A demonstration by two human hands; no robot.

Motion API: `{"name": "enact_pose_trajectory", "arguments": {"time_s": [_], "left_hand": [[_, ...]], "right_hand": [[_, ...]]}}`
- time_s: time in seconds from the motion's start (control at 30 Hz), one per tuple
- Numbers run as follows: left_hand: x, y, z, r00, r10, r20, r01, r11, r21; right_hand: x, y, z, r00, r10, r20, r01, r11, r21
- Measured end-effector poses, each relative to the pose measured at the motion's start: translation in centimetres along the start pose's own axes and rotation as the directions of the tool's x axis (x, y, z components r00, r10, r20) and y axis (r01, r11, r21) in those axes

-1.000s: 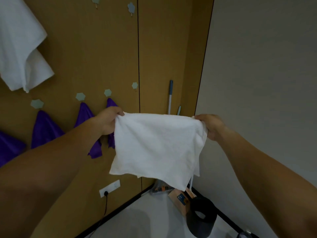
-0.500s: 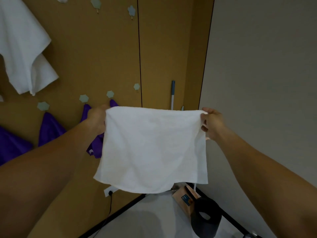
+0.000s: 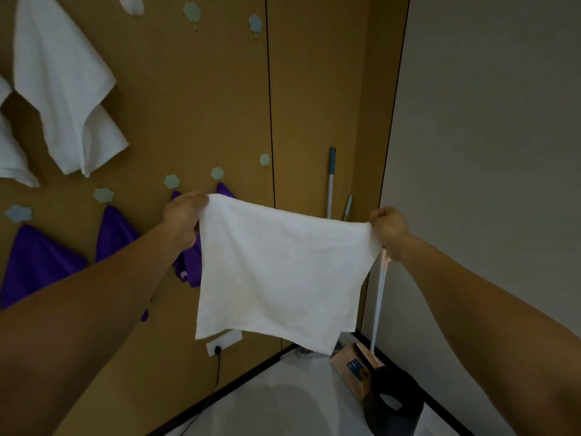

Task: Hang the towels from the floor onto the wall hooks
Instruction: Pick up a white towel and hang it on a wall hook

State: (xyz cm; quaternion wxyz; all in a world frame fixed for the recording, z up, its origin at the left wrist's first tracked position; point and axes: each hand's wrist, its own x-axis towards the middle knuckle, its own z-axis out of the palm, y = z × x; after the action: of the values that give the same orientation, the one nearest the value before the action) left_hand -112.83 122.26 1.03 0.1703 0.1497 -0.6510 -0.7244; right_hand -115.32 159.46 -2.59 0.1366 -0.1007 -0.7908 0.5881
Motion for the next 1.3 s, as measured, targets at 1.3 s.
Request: {"name": "enact_pose_trajectory", "arguments": {"time_s": [1.3], "left_hand": [[1.7, -2.3, -0.5, 0.979, 0.009, -0.205, 0.037, 0.976, 0.216]], "right_hand": [[2.7, 1.2, 2.1, 0.941, 0.227, 0.250, -0.242, 0.970, 0.029]]}}
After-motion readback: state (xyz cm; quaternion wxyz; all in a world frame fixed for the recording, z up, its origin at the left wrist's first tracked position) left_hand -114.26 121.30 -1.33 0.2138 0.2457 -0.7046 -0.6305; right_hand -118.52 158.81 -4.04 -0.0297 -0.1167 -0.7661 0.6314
